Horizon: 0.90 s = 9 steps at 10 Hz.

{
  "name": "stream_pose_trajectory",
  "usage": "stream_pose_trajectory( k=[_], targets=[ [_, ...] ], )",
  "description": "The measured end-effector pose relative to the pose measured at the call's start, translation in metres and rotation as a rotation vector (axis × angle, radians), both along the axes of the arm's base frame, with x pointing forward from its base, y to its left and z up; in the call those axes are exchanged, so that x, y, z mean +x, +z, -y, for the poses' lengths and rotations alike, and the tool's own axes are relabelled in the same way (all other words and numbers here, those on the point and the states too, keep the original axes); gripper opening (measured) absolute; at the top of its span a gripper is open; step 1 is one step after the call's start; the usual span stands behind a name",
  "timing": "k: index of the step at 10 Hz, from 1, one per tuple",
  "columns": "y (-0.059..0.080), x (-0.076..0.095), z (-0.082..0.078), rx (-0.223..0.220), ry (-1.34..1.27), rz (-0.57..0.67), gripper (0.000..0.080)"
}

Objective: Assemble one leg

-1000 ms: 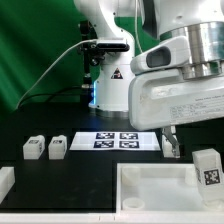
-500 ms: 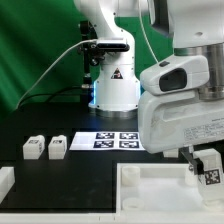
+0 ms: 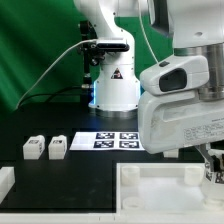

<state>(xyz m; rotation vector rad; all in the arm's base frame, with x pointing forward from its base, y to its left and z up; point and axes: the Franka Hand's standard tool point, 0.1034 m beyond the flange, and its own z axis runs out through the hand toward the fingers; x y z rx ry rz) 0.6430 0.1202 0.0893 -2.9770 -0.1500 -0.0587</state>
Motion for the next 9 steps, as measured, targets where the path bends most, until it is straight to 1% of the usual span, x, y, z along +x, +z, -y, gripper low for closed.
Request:
stream_pose_trajectory(
  k=[1,2,7,8,9],
  targets=[
    [0.0000,0.0000,-0.0001,0.000,-0.007,-0.001,0.0017],
    [0.0000,0.0000,-0.0002,0.001,-0.041,-0.007,0.0006],
    [-0.0001,0.0000,-0.0001,0.001,-0.037,-0.006,0.0007],
    [-0.0001,0.0000,-0.0001,0.001,-0.037,-0.006,0.0164],
    [0.0000,0.0000,-0.0001,0.001,-0.037,-0.006,0.0366]
  ],
)
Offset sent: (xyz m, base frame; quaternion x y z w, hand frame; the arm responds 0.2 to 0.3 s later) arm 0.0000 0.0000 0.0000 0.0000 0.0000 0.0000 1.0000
